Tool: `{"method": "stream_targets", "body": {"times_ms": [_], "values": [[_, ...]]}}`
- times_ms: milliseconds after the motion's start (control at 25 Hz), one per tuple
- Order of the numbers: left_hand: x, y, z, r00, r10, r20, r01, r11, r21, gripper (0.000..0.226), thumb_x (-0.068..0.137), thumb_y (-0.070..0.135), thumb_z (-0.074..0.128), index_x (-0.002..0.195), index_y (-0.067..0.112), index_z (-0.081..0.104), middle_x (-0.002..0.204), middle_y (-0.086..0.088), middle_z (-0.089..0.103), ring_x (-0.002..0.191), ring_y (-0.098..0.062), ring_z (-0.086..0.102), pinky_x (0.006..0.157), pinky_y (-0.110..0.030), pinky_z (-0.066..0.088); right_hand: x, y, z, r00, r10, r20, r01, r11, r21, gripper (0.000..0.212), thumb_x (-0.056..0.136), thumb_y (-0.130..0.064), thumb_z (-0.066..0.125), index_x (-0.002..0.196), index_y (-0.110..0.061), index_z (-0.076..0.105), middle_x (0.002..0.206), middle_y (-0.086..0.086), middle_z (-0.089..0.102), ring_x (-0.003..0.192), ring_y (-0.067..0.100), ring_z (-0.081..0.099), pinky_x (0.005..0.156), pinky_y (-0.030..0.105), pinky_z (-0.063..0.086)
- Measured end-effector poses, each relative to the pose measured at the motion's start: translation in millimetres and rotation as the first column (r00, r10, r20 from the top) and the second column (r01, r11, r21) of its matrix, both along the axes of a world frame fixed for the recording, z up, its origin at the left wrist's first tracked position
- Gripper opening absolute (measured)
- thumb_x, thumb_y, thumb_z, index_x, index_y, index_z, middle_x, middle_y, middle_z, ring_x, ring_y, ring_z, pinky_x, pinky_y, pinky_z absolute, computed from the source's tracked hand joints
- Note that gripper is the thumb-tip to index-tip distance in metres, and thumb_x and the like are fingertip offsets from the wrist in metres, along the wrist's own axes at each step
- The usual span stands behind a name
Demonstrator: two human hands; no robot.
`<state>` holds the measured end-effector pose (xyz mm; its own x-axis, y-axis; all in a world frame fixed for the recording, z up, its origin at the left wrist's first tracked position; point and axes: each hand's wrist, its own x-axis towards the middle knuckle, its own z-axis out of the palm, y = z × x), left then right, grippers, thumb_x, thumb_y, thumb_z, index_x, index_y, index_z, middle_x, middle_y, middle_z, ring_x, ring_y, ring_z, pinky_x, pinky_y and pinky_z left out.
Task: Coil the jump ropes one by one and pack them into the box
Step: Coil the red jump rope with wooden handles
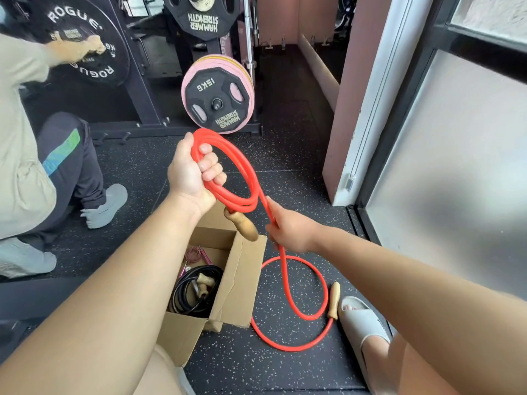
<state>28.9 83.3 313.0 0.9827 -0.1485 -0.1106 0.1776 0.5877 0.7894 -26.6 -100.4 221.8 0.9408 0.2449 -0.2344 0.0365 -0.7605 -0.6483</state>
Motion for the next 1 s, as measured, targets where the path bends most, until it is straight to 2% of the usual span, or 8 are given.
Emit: {"method": "stream_targets", "body": {"times_ms": [120, 200, 280, 440, 560, 720, 920, 1000], "values": [[-6.2, -11.9, -4.2, 0.983, 0.179, 0.031, -0.181, 0.978, 0.101, 0.046, 0.1, 0.049, 0.041, 0.063, 0.022, 0.045, 0.046, 0.007, 0.028, 0.038, -0.011, 0.022, 0.043, -0.024, 0.024, -9.9, 17.6, 8.8, 0.996, 0.076, 0.049, -0.074, 0.996, -0.054, 0.07, 0.093, -0.015, 0.053, 0.153, -0.006, 0.017, 0.093, 0.008, 0.067, 0.072, 0.017, 0.063, 0.068, 0.03, 0.049], [-9.9, -21.3, -10.3, 0.967, 0.233, 0.106, -0.25, 0.946, 0.204, 0.047, 0.102, 0.047, 0.039, 0.064, 0.02, 0.046, 0.045, 0.004, 0.032, 0.036, -0.014, 0.026, 0.042, -0.024, 0.027, -17.9, 28.6, 14.9, 0.992, 0.099, 0.078, -0.093, 0.992, -0.08, 0.036, 0.087, -0.014, 0.061, 0.119, -0.009, 0.046, 0.095, 0.009, 0.068, 0.081, 0.026, 0.063, 0.066, 0.031, 0.047], [-10.3, -25.5, -17.3, 0.949, 0.251, 0.19, -0.299, 0.907, 0.295, 0.048, 0.104, 0.045, 0.036, 0.066, 0.018, 0.046, 0.044, 0.002, 0.036, 0.034, -0.016, 0.03, 0.04, -0.024, 0.03, -22.4, 34.8, 23.0, 0.995, 0.079, 0.055, -0.076, 0.996, -0.054, 0.018, 0.085, -0.013, 0.062, 0.092, -0.016, 0.046, 0.089, 0.008, 0.068, 0.079, 0.029, 0.065, 0.063, 0.033, 0.049], [-3.1, -25.1, -30.7, 0.935, 0.15, 0.321, -0.305, 0.801, 0.515, 0.047, 0.105, 0.045, 0.034, 0.069, 0.017, 0.044, 0.046, 0.0, 0.04, 0.035, -0.018, 0.038, 0.043, -0.028, 0.038, -21.5, 32.7, 28.6, 0.991, 0.107, 0.085, -0.108, 0.994, 0.011, 0.018, 0.088, -0.005, 0.053, 0.078, -0.019, 0.046, 0.068, 0.008, 0.06, 0.06, 0.028, 0.062, 0.055, 0.034, 0.05], [-1.3, -24.7, -41.0, 0.953, -0.04, 0.301, -0.196, 0.677, 0.71, 0.048, 0.099, 0.052, 0.039, 0.067, 0.016, 0.046, 0.045, 0.002, 0.045, 0.038, -0.018, 0.043, 0.056, -0.035, 0.042, -11.7, 20.2, 32.1, 0.882, 0.245, 0.403, -0.157, 0.958, -0.238, 0.005, 0.084, -0.012, 0.061, 0.081, -0.014, 0.065, 0.075, 0.006, 0.063, 0.071, 0.028, 0.055, 0.065, 0.034, 0.043], [-2.0, -20.7, -48.1, 0.936, -0.331, 0.123, 0.042, 0.449, 0.892, 0.05, 0.084, 0.065, 0.044, 0.066, 0.019, 0.056, 0.055, 0.008, 0.056, 0.054, -0.016, 0.049, 0.065, -0.032, 0.038, -6.7, 9.5, 47.7, 0.793, 0.4, 0.46, -0.323, 0.916, -0.239, 0.011, 0.079, -0.017, 0.075, 0.083, -0.019, 0.065, 0.087, -0.003, 0.067, 0.076, 0.024, 0.063, 0.069, 0.041, 0.052], [-32.9, -29.5, -37.6, 0.853, -0.493, -0.169, 0.44, 0.506, 0.742, 0.031, 0.098, 0.011, 0.049, 0.071, 0.004, 0.063, 0.058, -0.014, 0.065, 0.052, -0.028, 0.061, 0.057, -0.04, 0.055, -6.9, -6.7, 66.7, 0.577, 0.421, 0.7, -0.36, 0.9, -0.246, 0.038, 0.072, -0.036, 0.087, 0.088, -0.012, 0.062, 0.092, 0.001, 0.054, 0.068, 0.021, 0.056, 0.057, 0.039, 0.051], [-43.6, -33.2, -35.7, 0.773, -0.565, -0.288, 0.592, 0.481, 0.647, 0.052, 0.102, 0.029, 0.047, 0.063, -0.001, 0.063, 0.055, -0.021, 0.061, 0.048, -0.031, 0.062, 0.052, -0.04, 0.057, -3.8, -12.6, 70.9, 0.56, 0.364, 0.744, -0.344, 0.919, -0.191, 0.046, 0.071, -0.048, 0.086, 0.088, -0.012, 0.063, 0.09, -0.001, 0.052, 0.07, 0.017, 0.055, 0.06, 0.035, 0.05]]}}
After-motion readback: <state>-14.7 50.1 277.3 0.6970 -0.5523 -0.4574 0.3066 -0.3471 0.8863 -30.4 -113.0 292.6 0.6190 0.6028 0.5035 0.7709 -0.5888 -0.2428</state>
